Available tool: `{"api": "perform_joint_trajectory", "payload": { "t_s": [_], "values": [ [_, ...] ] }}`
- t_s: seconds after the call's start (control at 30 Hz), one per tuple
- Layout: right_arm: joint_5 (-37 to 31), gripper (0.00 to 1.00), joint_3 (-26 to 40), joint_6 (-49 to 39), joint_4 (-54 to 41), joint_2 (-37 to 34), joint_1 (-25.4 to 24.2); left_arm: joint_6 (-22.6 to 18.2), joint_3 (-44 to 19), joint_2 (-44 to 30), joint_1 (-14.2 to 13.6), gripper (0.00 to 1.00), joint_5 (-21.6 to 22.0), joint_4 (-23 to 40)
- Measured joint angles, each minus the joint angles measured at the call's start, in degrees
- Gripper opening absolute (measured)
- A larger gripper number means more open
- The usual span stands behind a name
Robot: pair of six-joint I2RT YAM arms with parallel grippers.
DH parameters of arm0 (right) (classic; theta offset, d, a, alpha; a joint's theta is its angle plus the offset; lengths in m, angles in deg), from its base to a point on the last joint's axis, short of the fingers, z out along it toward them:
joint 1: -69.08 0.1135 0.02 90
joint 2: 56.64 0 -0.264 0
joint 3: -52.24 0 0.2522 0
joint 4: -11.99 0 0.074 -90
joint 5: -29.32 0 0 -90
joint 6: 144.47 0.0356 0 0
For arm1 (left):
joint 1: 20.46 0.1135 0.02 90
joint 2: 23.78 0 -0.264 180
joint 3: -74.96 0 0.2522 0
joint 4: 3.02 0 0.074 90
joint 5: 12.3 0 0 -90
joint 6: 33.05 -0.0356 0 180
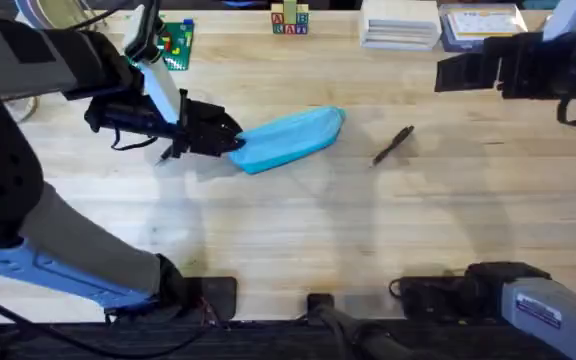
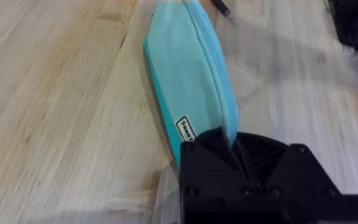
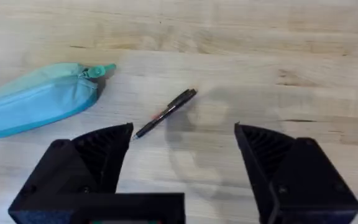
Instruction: Unzip the bag, pick up the pens from the table one at a time and place them inside, then zip the bag closed.
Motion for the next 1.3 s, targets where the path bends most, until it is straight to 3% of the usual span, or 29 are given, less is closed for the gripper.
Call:
{"api": "perform_joint_trajectory", "payload": {
  "t_s": [0.4, 0.8, 1.3],
  "values": [
    [0.0, 0.998, 0.0, -0.5, 0.0, 0.0, 0.0, 0.0, 0.0, 0.0, 0.0, 0.045, 0.0, 0.0],
    [0.5, 0.997, 0.0, -11.3, 0.0, 0.0, 0.0, 0.0, 0.0, 0.0, 0.0, 0.043, 0.0, 0.0],
    [17.4, 0.996, 0.0, -36.3, -1.3, 0.0, 0.0, 0.0, 0.0, 0.0, 0.0, 0.043, 0.0, 0.0]
  ]
}}
